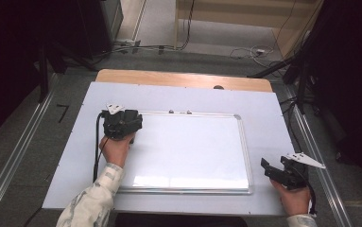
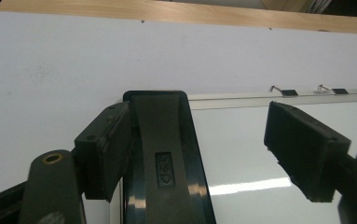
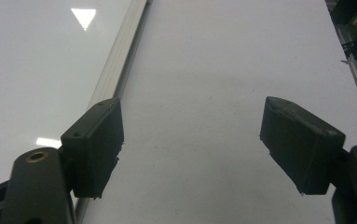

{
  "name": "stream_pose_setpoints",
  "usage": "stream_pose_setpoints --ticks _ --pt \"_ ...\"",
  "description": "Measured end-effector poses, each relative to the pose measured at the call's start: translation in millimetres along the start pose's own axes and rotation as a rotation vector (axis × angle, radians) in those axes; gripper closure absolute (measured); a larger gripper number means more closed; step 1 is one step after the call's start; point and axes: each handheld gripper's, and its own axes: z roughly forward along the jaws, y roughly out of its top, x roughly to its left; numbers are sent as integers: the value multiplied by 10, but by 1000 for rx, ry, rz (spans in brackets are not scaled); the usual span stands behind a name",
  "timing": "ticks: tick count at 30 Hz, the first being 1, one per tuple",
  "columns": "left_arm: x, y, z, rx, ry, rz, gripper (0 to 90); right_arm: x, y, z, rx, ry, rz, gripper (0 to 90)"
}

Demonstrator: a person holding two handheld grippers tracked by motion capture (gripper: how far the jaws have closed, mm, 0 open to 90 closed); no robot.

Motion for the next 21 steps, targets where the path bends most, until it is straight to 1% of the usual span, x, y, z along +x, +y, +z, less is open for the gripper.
stream_pose_setpoints --ticks 5,7,8,12,15,21 --pt "-20 -22 -90 -19 -29 7 225 8 -1 4 2 -3 1 202" --pt "-24 -28 -125 -28 -34 11 221 11 -2 7 4 -5 0 202" --pt "-23 -31 -139 -30 -36 14 218 11 -2 9 3 -3 -2 202" --pt "-2 -62 -170 -20 -56 6 200 18 -1 8 2 -2 -1 202" --pt "20 -105 -202 -15 -60 16 198 18 1 -2 -1 1 1 202" --pt "68 -136 -292 -27 -62 12 188 15 -3 -7 0 5 1 202"
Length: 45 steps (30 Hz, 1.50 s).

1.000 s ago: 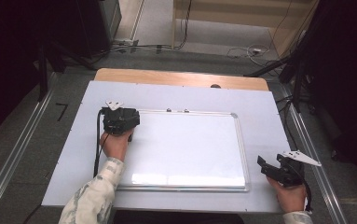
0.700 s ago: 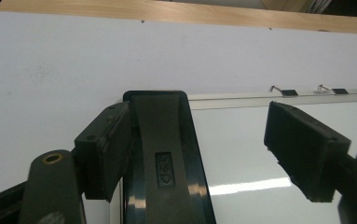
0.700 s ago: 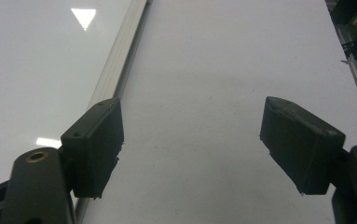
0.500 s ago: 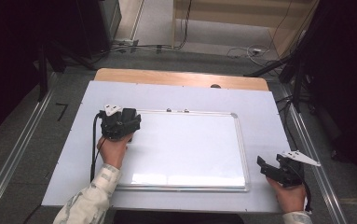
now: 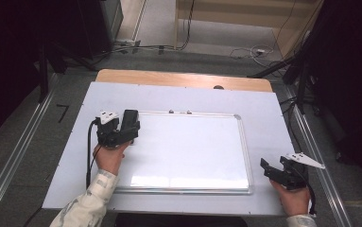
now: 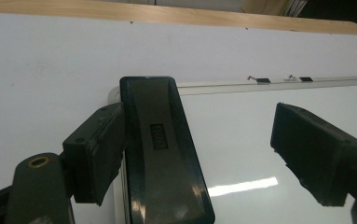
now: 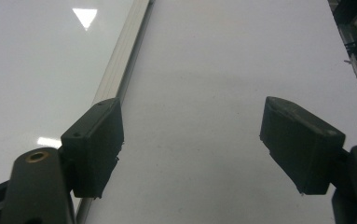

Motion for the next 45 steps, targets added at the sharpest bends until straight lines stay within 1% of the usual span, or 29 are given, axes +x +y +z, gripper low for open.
stream_pose_setpoints --ticks 5,7,12,19,22,28,35,45 --pt "29 -26 -52 -2 2 -5 188 -6 -3 -5 -3 -1 -2 202" --pt "28 -35 -81 -12 5 -4 189 -6 -3 -4 -2 -1 -1 202" --pt "7 -64 -123 -5 -2 14 189 -2 -3 -5 -1 -3 -2 202" --pt "-11 -93 -178 -6 -16 20 187 -6 -3 -12 -3 -2 -3 202" --pt "-9 -106 -198 -5 -16 24 187 -8 -3 -13 -4 -3 0 202" --pt "1 -117 -238 -7 -20 19 188 -5 -4 -12 -1 -2 -2 202" --pt "-9 -139 -281 -4 -30 32 188 -5 -3 -16 -4 -3 -2 202" --pt "37 -164 -334 -7 -28 27 188 -5 -3 -17 -4 -4 1 202"
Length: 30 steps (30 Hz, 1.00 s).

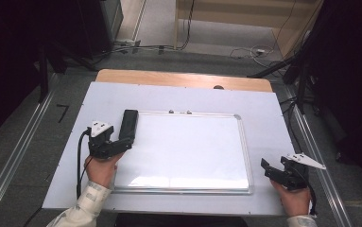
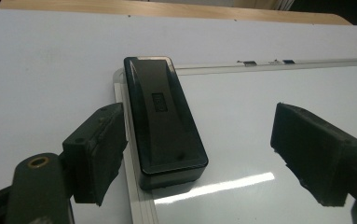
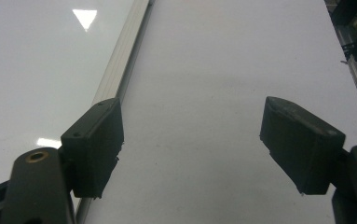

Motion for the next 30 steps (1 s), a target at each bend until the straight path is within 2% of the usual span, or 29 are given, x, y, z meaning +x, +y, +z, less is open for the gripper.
stream_pose_setpoints --ticks 30 --pt "73 -112 -189 7 -10 2 188 6 -1 -2 2 1 -2 202"
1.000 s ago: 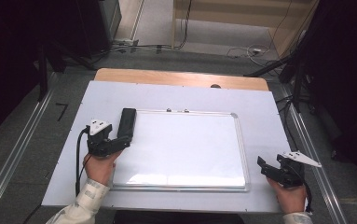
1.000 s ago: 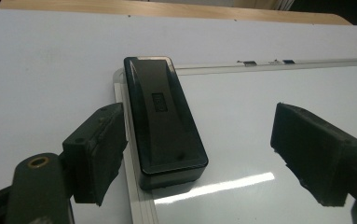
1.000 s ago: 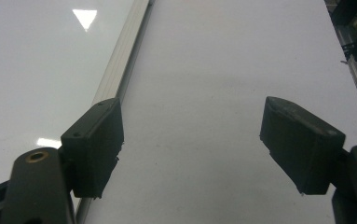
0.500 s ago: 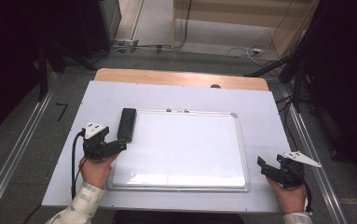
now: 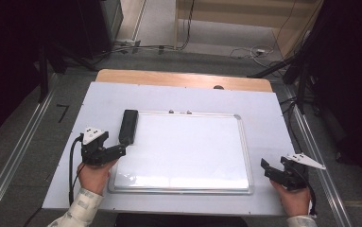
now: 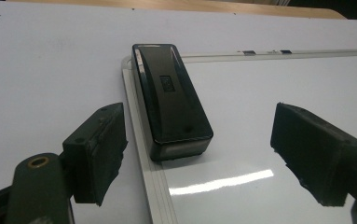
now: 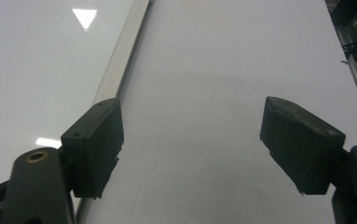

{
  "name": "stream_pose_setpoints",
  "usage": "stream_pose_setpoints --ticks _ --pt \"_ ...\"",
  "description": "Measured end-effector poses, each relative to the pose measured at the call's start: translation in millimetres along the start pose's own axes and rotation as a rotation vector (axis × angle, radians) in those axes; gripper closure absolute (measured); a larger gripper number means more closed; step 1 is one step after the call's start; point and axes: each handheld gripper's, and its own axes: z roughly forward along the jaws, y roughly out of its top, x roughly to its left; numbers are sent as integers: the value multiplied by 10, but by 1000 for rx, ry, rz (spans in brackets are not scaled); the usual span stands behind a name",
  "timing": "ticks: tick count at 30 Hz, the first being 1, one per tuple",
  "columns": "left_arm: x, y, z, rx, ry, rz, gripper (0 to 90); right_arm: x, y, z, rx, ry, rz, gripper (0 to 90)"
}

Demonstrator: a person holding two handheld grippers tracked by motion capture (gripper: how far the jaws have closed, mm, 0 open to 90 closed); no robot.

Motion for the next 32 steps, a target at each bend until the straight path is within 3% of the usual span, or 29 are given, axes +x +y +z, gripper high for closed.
stream_pose_setpoints --ticks 14,32 --pt "87 -41 -39 9 18 -7 189 0 -1 2 1 -2 0 202" --pt "264 -98 -110 22 73 -32 175 1 -1 7 3 -3 -2 202"
